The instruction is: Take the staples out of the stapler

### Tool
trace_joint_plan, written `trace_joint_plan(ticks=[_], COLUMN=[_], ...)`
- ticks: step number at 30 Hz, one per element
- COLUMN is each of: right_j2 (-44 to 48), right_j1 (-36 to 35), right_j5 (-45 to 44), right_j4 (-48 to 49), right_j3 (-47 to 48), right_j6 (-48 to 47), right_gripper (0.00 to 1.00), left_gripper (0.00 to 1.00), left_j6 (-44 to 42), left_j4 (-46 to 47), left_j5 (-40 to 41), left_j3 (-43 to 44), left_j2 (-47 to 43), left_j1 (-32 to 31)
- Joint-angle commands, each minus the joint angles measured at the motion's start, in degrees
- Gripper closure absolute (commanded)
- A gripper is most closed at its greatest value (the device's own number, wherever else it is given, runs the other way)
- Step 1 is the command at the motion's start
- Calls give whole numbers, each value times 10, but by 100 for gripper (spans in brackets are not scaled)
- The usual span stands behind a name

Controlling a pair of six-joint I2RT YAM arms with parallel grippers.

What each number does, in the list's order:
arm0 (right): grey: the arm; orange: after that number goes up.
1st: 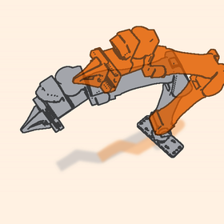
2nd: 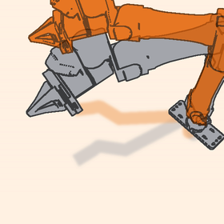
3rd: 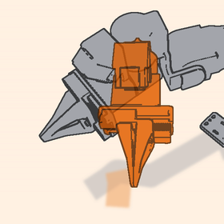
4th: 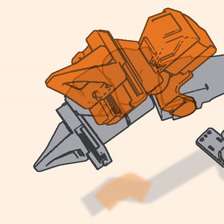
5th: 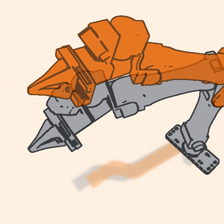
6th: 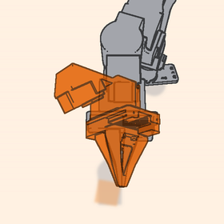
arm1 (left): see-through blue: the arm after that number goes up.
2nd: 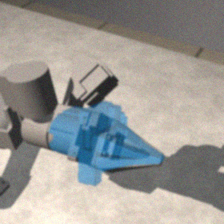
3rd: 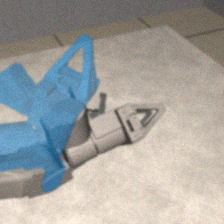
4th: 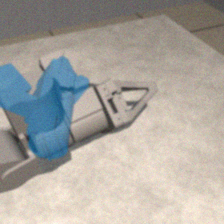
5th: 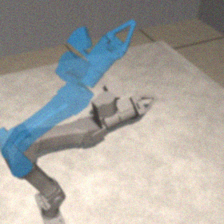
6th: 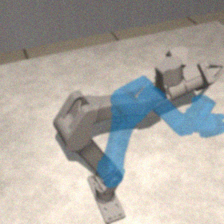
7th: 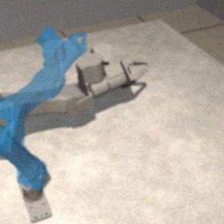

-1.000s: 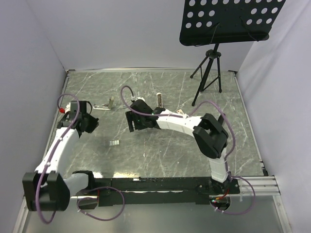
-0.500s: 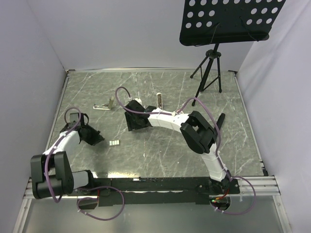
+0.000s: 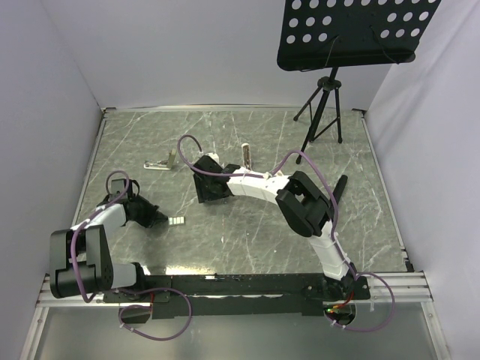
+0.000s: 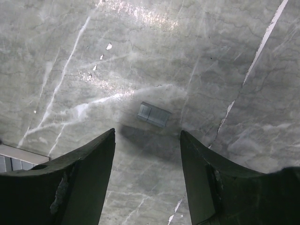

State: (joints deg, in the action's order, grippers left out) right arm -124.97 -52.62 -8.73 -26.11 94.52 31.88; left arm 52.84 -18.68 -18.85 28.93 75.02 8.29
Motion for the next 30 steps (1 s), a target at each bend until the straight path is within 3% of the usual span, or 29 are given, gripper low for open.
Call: trace_joint_plan(ticks=[1,11,18,24,30], right_j2=[-7,-13,-21,-24,-34], right_j1=[-1,-3,-3,-6,-6], right_j5=[7,29,33,29,15], right_j4=[27,71,80,83,73], right_j3=[13,-10,-1,-5,1], right_j6=[-1,-15,-39,-58,-74], right_gripper=[36,36,36,38,41], left_gripper=[99,99,99,99,99], left_j6=[11,48,42,-54,-190], left_j4=[6,37,-11,-87,-109], left_j5=[2,-14,33,69,95], left_j3=[-15,-35,10,131,198], left_j2=[2,-6,-51,-69,-108], left_j1=[-13,-54,-54,-21,13])
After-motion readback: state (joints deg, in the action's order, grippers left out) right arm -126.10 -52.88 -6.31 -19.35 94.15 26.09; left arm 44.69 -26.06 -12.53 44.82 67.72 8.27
